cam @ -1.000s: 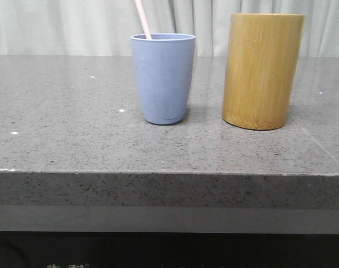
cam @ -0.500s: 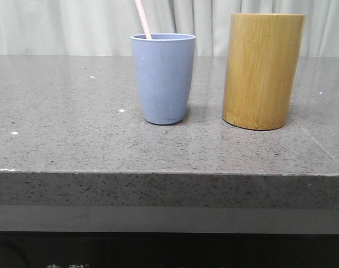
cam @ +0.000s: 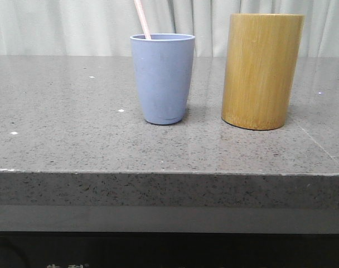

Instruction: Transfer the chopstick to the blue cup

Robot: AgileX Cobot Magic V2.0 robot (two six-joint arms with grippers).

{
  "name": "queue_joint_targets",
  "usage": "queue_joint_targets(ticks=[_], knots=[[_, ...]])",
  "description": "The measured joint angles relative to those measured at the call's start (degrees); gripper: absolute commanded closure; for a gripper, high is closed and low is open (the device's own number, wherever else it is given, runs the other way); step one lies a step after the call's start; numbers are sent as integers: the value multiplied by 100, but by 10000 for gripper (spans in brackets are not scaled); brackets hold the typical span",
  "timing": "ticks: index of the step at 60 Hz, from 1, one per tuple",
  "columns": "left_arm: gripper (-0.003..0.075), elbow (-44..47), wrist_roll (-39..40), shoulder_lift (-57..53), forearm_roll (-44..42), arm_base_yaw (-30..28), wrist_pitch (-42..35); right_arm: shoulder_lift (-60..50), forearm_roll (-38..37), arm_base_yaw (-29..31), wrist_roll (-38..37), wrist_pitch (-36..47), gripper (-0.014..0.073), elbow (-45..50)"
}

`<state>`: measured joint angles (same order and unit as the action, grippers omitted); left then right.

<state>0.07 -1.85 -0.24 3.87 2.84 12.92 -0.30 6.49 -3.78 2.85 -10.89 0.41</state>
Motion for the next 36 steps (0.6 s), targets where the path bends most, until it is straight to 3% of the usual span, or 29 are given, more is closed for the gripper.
queue_joint_targets(ticks=[36], knots=[[739,0,0,0,0,0,0,-27,-13,0,0,-33,654,124]])
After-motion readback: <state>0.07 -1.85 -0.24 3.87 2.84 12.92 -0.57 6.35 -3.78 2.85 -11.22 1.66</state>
